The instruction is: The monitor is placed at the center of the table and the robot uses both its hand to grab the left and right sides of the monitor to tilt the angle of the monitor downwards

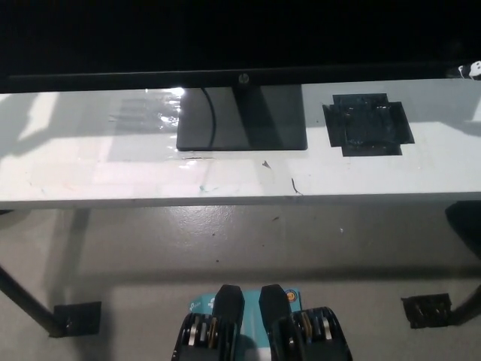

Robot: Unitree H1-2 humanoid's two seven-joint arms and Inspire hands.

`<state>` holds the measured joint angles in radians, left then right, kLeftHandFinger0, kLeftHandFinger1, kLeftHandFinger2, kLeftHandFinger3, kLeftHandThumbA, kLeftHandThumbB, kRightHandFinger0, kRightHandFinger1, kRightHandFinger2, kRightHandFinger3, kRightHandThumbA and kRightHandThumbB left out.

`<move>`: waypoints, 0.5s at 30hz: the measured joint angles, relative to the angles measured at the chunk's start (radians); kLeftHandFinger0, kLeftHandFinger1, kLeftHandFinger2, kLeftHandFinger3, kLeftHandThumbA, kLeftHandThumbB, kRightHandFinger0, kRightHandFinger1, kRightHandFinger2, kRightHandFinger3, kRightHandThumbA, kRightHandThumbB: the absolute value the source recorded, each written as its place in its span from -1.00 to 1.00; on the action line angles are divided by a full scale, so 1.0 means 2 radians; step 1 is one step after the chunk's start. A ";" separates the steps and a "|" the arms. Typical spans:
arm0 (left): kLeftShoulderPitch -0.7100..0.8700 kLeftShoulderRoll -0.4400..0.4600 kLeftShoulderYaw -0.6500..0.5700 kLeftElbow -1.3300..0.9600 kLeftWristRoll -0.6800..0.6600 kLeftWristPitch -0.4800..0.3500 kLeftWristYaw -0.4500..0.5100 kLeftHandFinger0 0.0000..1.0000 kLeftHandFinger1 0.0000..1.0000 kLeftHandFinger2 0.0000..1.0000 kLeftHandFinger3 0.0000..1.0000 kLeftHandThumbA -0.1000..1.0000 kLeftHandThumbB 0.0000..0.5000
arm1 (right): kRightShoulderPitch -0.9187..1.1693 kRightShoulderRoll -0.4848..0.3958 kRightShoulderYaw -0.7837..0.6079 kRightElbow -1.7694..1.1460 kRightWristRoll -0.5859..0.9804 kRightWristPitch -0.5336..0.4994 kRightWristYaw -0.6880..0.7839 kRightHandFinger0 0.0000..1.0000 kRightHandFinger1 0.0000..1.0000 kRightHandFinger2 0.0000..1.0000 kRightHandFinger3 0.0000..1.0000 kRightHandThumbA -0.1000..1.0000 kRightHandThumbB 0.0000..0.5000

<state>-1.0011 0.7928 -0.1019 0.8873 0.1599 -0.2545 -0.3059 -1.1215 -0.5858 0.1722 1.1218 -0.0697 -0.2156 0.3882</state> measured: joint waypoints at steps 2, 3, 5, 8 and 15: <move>-0.017 -0.004 -0.010 0.019 0.008 0.000 0.000 1.00 1.00 1.00 1.00 0.57 0.83 | -0.008 0.001 0.005 0.012 -0.010 -0.004 -0.004 1.00 1.00 1.00 1.00 0.77 0.97; -0.024 -0.006 -0.015 0.026 0.012 -0.001 0.000 1.00 1.00 1.00 1.00 0.44 0.87 | -0.010 0.003 0.007 0.016 -0.014 -0.007 -0.006 1.00 1.00 1.00 1.00 0.78 1.00; -0.046 -0.016 -0.032 0.068 0.023 -0.010 0.004 1.00 1.00 1.00 1.00 0.42 0.88 | -0.015 0.005 0.012 0.025 -0.024 -0.013 -0.014 1.00 1.00 1.00 1.00 0.76 0.90; -0.071 -0.024 -0.061 0.120 0.040 -0.033 0.016 1.00 1.00 1.00 1.00 0.42 0.89 | -0.016 0.006 0.014 0.028 -0.034 -0.019 -0.021 1.00 1.00 1.00 1.00 0.76 0.90; -0.107 -0.026 -0.156 0.171 0.090 -0.045 0.055 1.00 1.00 1.00 1.00 0.68 1.00 | -0.015 0.010 0.015 0.038 -0.048 -0.021 -0.035 1.00 1.00 1.00 1.00 0.60 0.91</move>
<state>-1.2157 0.7400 -0.4139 1.2284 0.3391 -0.3445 -0.1953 -1.1515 -0.5666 0.2028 1.1986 -0.1666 -0.2583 0.3188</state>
